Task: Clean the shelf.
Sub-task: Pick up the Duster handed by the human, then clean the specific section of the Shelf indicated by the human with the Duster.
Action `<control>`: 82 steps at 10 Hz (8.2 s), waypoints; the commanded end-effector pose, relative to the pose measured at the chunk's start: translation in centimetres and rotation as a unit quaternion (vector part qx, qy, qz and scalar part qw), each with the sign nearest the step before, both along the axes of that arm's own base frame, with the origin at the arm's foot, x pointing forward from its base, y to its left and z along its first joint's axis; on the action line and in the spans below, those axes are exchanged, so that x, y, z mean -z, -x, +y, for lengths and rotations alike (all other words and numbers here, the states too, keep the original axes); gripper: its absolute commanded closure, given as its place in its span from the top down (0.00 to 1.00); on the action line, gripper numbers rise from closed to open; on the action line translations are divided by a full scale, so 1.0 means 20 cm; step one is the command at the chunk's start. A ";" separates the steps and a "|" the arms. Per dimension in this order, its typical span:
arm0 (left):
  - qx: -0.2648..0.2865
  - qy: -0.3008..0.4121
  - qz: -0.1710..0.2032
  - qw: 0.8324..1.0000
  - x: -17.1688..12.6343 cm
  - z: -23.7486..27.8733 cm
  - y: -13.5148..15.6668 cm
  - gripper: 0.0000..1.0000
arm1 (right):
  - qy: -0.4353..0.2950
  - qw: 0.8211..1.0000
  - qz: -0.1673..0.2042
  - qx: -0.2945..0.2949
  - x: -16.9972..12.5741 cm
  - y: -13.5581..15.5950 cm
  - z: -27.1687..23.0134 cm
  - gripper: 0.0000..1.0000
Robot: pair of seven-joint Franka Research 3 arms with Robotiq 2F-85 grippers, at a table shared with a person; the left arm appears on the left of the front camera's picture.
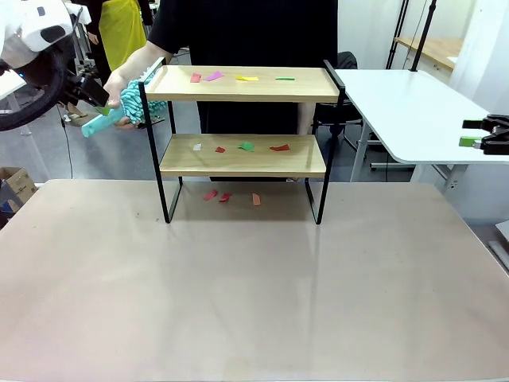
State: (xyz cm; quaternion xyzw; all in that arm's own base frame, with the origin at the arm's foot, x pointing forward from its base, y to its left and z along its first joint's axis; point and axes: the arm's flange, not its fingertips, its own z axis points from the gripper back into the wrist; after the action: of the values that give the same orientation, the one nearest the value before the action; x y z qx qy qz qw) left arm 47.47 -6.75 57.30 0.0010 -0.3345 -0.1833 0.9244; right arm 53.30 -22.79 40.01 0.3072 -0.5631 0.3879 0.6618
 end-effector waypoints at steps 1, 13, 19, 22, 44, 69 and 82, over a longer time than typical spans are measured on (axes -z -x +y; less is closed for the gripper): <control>-0.032 0.000 -0.005 0.999 0.11 0.01 -0.04 1.00 | 0.000 1.000 -0.003 0.000 -0.01 -0.01 0.01 1.00; -0.015 0.033 0.019 0.999 0.18 0.00 -0.05 0.00 | 0.000 1.000 -0.003 0.000 -0.01 -0.01 0.01 1.00; -0.065 0.037 0.030 0.997 0.18 -0.03 -0.05 0.00 | 0.000 1.000 -0.003 0.000 -0.01 -0.01 0.01 1.00; -0.102 0.043 0.023 0.994 0.18 -0.05 -0.05 0.00 | 0.000 1.000 -0.003 0.000 -0.01 -0.01 0.01 1.00; 0.217 -0.314 0.195 0.904 -0.74 0.35 0.43 0.13 | 0.000 1.000 -0.003 0.000 -0.01 -0.01 0.01 1.00; 0.506 -0.391 0.288 0.712 -0.48 0.10 0.65 0.13 | 0.000 1.000 -0.003 0.000 -0.01 -0.01 0.01 1.00; 0.506 -0.391 0.288 0.712 -0.48 0.10 0.65 0.13 | 0.000 1.000 -0.003 0.000 -0.01 -0.01 0.01 1.00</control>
State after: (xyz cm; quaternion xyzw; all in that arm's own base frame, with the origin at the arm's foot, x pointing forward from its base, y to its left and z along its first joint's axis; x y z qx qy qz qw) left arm 34.59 -4.94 66.44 0.1426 0.0979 -0.7296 0.6616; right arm 53.29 -22.80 39.99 0.3074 -0.5632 0.3876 0.6618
